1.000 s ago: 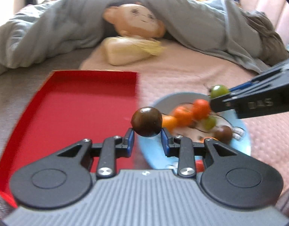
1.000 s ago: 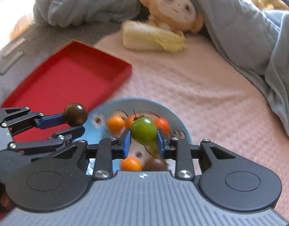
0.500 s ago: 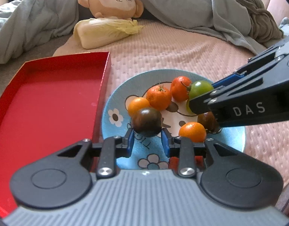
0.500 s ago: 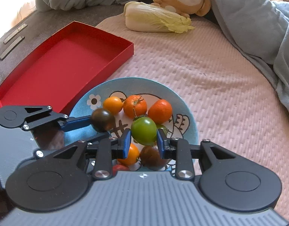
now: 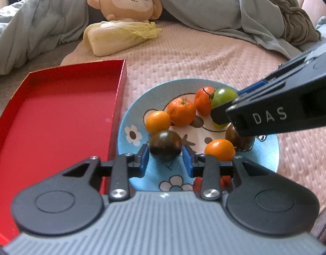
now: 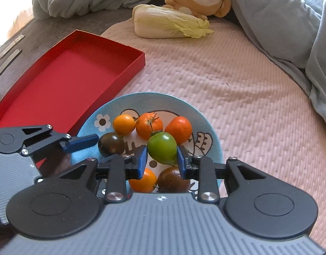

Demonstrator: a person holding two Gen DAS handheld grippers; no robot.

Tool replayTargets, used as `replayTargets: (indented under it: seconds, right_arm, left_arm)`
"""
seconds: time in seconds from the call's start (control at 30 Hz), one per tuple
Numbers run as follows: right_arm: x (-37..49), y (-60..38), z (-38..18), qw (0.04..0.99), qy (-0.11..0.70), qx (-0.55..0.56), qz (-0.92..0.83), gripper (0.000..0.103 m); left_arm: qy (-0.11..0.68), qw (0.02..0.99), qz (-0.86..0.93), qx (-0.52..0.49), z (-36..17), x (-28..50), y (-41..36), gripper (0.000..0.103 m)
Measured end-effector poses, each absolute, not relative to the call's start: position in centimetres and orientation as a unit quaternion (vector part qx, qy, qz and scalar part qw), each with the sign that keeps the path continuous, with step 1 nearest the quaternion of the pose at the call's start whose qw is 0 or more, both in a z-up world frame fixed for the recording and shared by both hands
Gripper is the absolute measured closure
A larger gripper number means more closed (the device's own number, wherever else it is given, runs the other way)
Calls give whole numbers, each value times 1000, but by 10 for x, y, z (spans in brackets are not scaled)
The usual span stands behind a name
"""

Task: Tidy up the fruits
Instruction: 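Lower the brown tomato onto the plate and open the left gripper while the right gripper releases the green tomato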

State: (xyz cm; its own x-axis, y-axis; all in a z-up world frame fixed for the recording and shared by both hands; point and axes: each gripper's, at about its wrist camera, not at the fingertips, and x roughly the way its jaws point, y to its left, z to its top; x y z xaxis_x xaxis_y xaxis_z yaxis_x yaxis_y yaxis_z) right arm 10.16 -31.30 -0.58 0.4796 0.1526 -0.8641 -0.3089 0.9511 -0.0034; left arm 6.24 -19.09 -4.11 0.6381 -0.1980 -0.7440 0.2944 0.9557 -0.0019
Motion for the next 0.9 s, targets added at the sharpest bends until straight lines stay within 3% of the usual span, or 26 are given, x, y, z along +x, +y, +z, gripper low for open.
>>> replayTargets:
  seconds: [0.1,0.23,0.47,0.53,0.9]
  right_arm:
    - [101,-315,-5,858,491,-72,133,65]
    - [100,-321,0,864,484,-52,127,44]
    - [94,-330,15,875,468,-27,120,25]
    - [92,-333,18,878,465,-25,115,14]
    - [64,-364,43,886,455,-28,83,2]
  left_arm:
    - [403,903,-139,55,-39,61,-189,59]
    - [407,901,-143,49,-40,59,-184,59]
    - [405,901,-148,50,-41,47,-179,59]
    - [404,901,-149,49,-41,44,-177,59]
    - [394,906,-146,42,-31,21,-171,59]
